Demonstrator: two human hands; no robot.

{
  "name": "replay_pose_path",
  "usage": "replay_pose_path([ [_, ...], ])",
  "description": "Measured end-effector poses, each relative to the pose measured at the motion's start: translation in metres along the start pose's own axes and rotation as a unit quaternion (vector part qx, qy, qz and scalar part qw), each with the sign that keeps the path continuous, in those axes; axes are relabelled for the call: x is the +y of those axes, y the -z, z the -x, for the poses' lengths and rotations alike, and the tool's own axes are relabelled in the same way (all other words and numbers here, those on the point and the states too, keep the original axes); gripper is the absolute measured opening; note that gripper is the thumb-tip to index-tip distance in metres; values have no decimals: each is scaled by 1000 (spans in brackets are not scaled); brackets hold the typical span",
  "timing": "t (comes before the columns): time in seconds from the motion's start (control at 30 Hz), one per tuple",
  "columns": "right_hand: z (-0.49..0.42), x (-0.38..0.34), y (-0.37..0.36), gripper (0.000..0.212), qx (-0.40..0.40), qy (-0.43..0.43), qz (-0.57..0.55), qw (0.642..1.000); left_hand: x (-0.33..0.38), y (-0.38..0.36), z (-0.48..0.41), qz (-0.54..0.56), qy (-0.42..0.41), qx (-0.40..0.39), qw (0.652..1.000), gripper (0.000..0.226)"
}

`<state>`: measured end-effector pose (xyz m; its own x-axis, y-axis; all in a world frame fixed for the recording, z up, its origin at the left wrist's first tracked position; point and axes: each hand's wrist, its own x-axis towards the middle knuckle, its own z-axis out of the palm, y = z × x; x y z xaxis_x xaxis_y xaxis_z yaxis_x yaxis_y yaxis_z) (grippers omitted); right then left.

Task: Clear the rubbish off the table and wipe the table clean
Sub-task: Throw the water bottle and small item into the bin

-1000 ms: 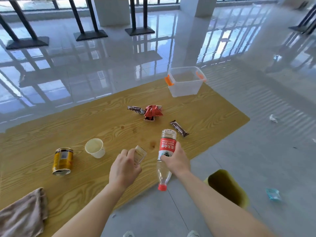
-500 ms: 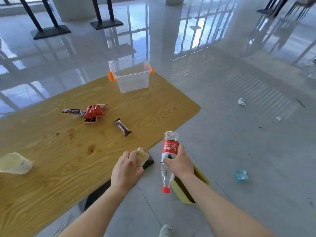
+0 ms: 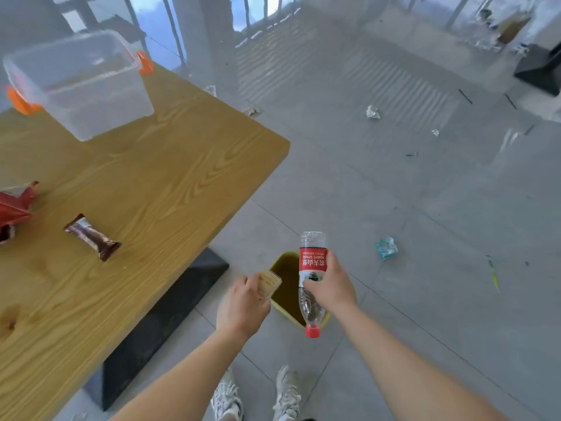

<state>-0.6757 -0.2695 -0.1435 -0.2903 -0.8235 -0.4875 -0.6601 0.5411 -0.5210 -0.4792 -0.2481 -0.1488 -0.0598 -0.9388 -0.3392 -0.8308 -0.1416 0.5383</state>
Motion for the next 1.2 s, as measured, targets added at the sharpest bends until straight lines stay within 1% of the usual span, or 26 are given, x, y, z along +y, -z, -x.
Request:
replay_pose_path([
  [0.13, -59, 57, -32, 79, -34, -28, 22, 999, -19, -69, -43, -38, 34, -49, 997, 48],
  [0.27, -118, 113, -73, 76, -79, -54, 39, 995, -36, -143, -87, -43, 57, -74, 995, 44],
  [0.33, -142, 136, -96, 82, -96, -60, 78, 990, -44, -177, -105, -55, 59, -80, 994, 45],
  [0.4, -164, 156, -119, 92, -116, -58, 112, 985, -49, -205, -124, -67, 65, -79, 993, 46],
  [0.47, -184, 171, -141, 96, -146, -65, 119, 980, -55, -231, -141, -71, 67, -74, 992, 45],
  [0.5, -192, 176, -150, 92, -160, -72, 116, 978, -57, -240, -149, -73, 65, -74, 992, 43],
  [0.57, -203, 185, -164, 77, -169, -80, 112, 976, -61, -255, -158, -78, 66, -79, 992, 44],
  [0.63, -209, 190, -171, 68, -152, -78, 106, 979, -66, -264, -163, -84, 59, -80, 992, 47],
  [0.7, -211, 194, -174, 68, -136, -75, 110, 982, -71, -267, -164, -94, 45, -79, 991, 44],
  [0.8, -207, 195, -174, 63, -137, -77, 118, 980, -76, -261, -163, -119, 34, -73, 990, 41],
  [0.93, -198, 188, -168, 63, -147, -71, 119, 979, -78, -243, -161, -158, 10, -59, 986, 39],
  [1.13, -183, 156, -143, 59, -132, -44, 117, 983, -66, -204, -156, -202, -28, -53, 978, 50],
  [1.2, -178, 143, -132, 59, -126, -31, 118, 985, -60, -191, -154, -212, -38, -53, 975, 51],
])
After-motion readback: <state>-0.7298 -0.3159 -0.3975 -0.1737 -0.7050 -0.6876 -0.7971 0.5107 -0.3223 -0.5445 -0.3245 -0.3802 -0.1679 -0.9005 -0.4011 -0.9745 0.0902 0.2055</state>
